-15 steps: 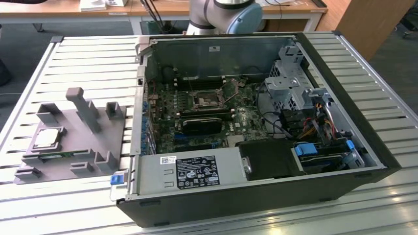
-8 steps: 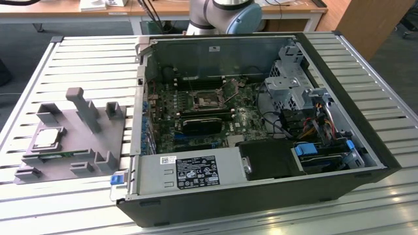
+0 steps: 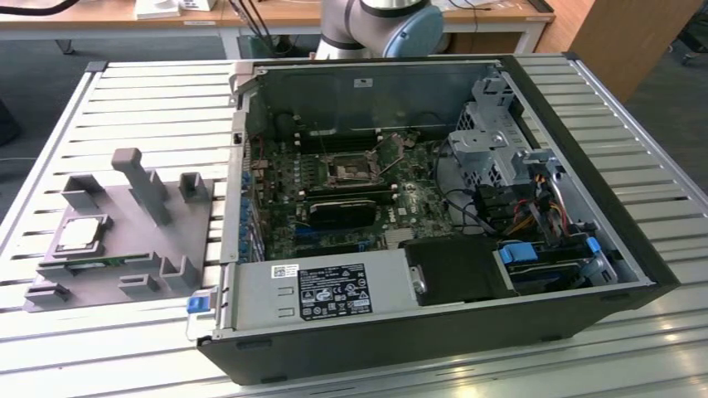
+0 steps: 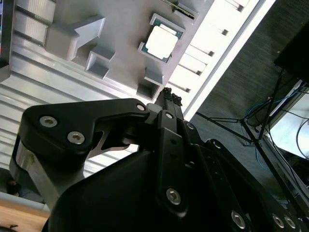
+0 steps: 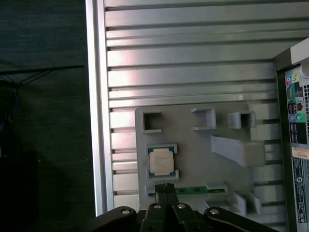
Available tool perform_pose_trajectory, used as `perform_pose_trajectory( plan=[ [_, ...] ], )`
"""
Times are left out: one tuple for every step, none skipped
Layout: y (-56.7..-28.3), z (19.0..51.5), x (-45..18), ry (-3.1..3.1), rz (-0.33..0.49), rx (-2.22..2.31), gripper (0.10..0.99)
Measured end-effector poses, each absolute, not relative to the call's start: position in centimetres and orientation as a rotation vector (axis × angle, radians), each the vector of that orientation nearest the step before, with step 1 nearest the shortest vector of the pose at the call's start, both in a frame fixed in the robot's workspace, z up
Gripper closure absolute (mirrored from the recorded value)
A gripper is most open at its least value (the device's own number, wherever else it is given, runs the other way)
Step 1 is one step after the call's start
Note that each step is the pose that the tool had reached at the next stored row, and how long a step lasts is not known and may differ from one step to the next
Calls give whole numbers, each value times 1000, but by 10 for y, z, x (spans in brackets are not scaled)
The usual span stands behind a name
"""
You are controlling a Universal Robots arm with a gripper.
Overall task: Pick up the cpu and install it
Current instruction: 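Pick up the cpu and move it towards the insertion slot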
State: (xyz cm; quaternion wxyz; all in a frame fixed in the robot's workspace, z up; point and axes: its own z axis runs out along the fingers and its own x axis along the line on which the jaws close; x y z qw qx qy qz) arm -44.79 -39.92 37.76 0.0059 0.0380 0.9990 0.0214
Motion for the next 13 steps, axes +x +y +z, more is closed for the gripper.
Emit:
perform_pose_trajectory(
  plan=[
    [-399, 377, -448, 3127, 67, 119, 980],
    [-399, 376, -448, 3127, 67, 119, 980],
    [-399, 376, -448, 3127, 67, 119, 980],
    [-399, 375, -448, 3127, 67, 119, 980],
    [-399, 374, -448, 3127, 67, 119, 980],
    [-399, 373, -448, 3127, 67, 119, 980],
    [-399, 372, -448, 3127, 67, 119, 980],
    [-399, 370, -448, 3127, 67, 119, 980],
    [-399, 369, -448, 3127, 67, 119, 980],
    [-399, 367, -448, 3128, 67, 119, 980],
    [-399, 366, -448, 3128, 67, 119, 980],
    [-399, 365, -448, 3130, 67, 119, 980],
    [-399, 364, -448, 3136, 66, 119, 980]
  ],
)
